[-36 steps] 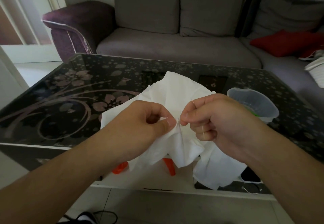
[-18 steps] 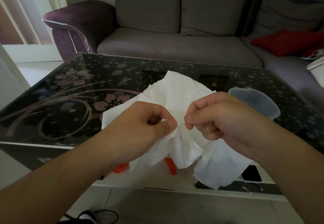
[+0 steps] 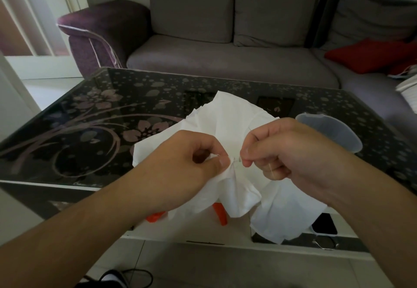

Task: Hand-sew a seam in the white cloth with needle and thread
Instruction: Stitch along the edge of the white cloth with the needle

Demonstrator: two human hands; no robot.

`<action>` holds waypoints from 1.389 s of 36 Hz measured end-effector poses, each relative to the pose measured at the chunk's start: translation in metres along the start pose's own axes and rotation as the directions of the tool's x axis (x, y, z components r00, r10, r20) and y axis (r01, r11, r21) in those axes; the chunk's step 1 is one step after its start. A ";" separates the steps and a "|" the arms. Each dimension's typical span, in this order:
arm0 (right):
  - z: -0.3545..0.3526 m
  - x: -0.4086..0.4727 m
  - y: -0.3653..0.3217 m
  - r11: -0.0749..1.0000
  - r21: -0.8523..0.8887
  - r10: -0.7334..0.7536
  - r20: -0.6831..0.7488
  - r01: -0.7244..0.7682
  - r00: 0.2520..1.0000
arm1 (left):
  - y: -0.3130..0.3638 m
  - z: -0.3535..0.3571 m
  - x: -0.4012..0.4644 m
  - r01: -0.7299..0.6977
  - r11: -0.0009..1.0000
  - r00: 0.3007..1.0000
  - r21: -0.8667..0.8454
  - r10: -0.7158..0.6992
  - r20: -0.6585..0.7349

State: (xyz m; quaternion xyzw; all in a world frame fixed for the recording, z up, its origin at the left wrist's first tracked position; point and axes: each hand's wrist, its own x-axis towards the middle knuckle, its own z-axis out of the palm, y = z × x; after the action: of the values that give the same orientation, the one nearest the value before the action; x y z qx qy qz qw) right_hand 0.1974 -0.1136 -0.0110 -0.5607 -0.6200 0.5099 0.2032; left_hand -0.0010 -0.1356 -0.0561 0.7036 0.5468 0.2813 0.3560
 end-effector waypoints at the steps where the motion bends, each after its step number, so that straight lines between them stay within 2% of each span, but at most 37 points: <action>1: 0.001 0.000 0.000 1.000 -0.020 -0.008 -0.009 0.008 1.000 | -0.001 0.000 -0.001 0.001 1.000 1.000 -0.030 0.000 0.007; 7: 0.002 0.002 -0.004 0.992 -0.112 -0.072 -0.071 0.064 0.995 | -0.004 -0.009 -0.003 0.019 0.981 1.000 -0.192 -0.015 0.022; 11: -0.002 0.000 -0.001 0.984 -0.129 -0.135 -0.059 0.126 0.989 | -0.004 -0.006 -0.002 0.007 0.985 1.000 -0.170 -0.003 0.025; 15: -0.002 0.000 0.000 0.983 -0.138 -0.129 -0.074 0.117 0.989 | -0.003 0.000 -0.002 -0.018 0.997 1.000 -0.077 0.019 0.010; 20: -0.003 0.001 -0.001 0.989 -0.017 -0.145 -0.120 0.144 0.982 | -0.004 -0.002 -0.002 0.038 0.988 0.999 -0.147 -0.034 0.028; 25: -0.005 -0.002 0.004 0.946 -0.078 -0.324 -0.251 0.314 0.912 | -0.006 -0.005 -0.002 0.074 0.979 0.997 -0.192 -0.068 0.033; 29: -0.011 -0.005 0.006 0.897 -0.019 -0.426 -0.312 0.442 0.850 | -0.005 -0.003 0.000 0.095 0.981 0.995 -0.166 -0.091 0.032; 34: -0.015 -0.004 0.007 0.841 0.090 -0.459 -0.402 0.533 0.792 | -0.003 -0.002 -0.002 0.047 0.997 0.998 -0.067 -0.045 0.033; 41: -0.013 -0.004 0.009 0.783 0.101 -0.513 -0.456 0.614 0.728 | -0.005 0.003 0.000 -0.008 0.993 1.000 0.114 0.005 0.021; 50: -0.014 0.000 0.008 0.760 0.068 -0.542 -0.481 0.646 0.689 | -0.002 -0.001 -0.003 -0.018 0.998 0.997 0.066 0.013 0.071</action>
State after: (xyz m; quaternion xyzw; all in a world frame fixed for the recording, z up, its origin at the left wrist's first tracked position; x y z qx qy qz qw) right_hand 0.2131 -0.1090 -0.0116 -0.3984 -0.6430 0.3464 0.5548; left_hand -0.0033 -0.1378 -0.0571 0.7288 0.5375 0.2409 0.3491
